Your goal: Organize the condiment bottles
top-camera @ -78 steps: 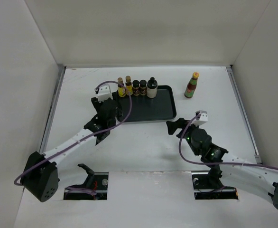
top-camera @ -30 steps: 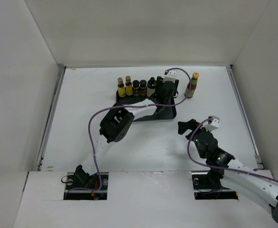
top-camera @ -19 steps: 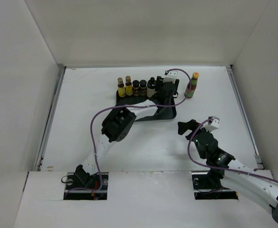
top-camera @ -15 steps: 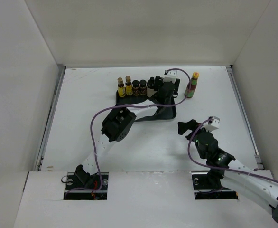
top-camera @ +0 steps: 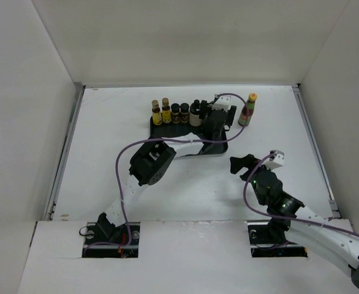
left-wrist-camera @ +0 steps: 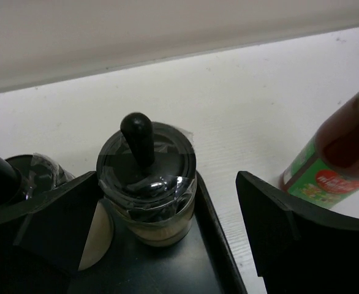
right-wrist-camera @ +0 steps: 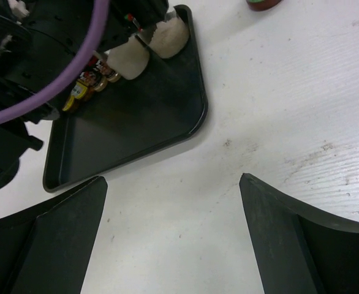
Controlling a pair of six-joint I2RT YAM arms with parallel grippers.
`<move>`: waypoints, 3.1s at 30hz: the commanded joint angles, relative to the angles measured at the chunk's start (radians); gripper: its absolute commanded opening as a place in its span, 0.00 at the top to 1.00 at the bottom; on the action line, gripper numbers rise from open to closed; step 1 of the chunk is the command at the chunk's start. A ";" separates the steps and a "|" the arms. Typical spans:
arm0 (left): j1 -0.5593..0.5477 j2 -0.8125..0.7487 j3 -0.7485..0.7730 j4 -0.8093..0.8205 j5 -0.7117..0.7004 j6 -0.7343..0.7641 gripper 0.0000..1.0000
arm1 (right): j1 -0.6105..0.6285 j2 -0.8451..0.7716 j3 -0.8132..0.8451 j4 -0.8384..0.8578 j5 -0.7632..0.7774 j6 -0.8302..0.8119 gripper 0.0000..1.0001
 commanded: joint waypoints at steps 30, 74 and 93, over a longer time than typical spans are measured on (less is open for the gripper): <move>0.189 -1.389 -1.250 0.026 -0.075 -0.456 0.49 | -0.280 0.601 0.552 0.093 -0.089 -0.289 0.15; 0.516 -1.488 -1.586 0.089 0.153 -0.742 0.00 | -0.483 1.079 1.154 0.021 -0.002 -0.595 0.73; 0.527 -1.543 -1.592 0.061 0.123 -0.736 0.00 | -0.175 0.861 0.953 0.116 -0.063 -0.529 0.73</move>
